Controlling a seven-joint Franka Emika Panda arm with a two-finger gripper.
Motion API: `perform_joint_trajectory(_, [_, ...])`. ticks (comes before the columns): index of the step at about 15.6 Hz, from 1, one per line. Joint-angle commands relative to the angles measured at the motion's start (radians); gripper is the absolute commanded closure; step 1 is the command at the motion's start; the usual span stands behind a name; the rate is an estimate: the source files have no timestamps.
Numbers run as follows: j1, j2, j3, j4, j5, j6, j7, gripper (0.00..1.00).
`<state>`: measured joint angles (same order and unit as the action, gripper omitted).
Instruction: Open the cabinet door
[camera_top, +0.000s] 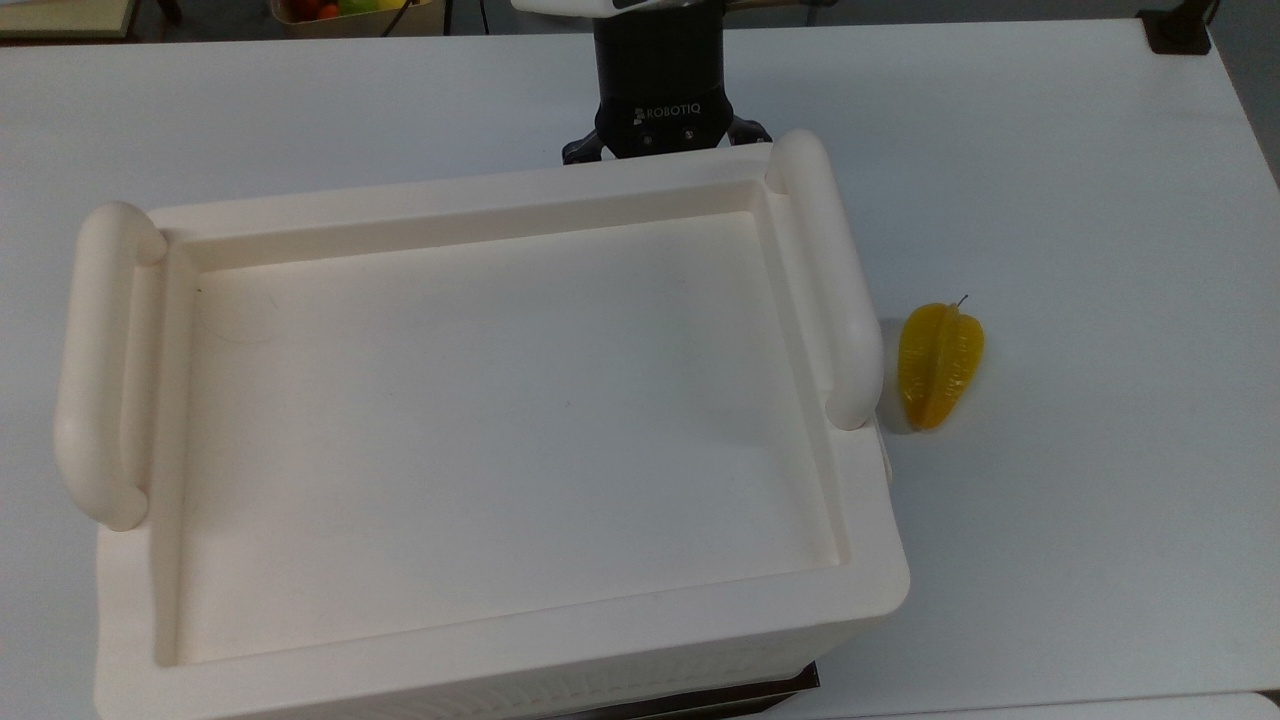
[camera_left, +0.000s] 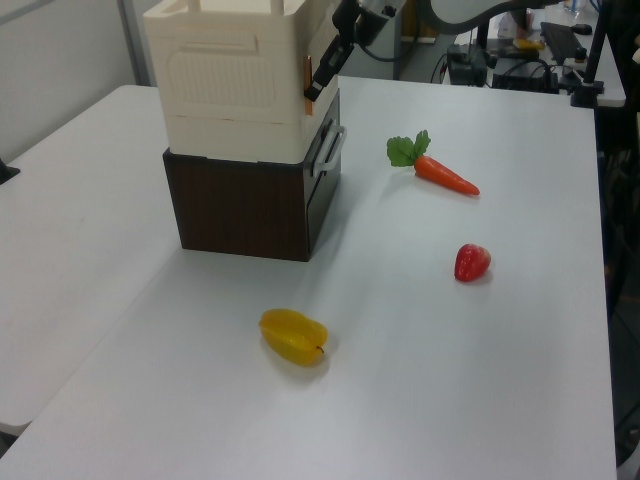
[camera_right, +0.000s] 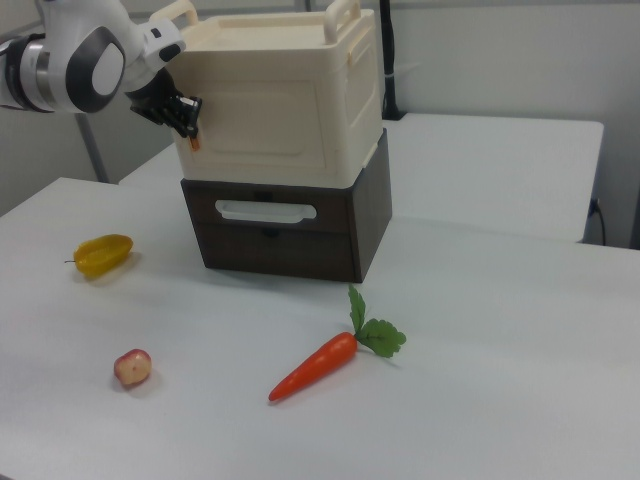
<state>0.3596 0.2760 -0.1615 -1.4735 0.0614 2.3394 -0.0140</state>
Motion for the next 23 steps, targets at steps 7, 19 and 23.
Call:
perform_joint_trajectory(7, [-0.010, -0.057, -0.018, -0.031, 0.023, -0.174, -0.071, 1.00])
perform_joint_trajectory(19, [-0.146, -0.155, -0.033, -0.033, 0.034, -0.676, -0.144, 0.55])
perform_joint_trajectory(23, [-0.205, -0.169, -0.035, -0.033, 0.011, -0.802, -0.153, 0.00])
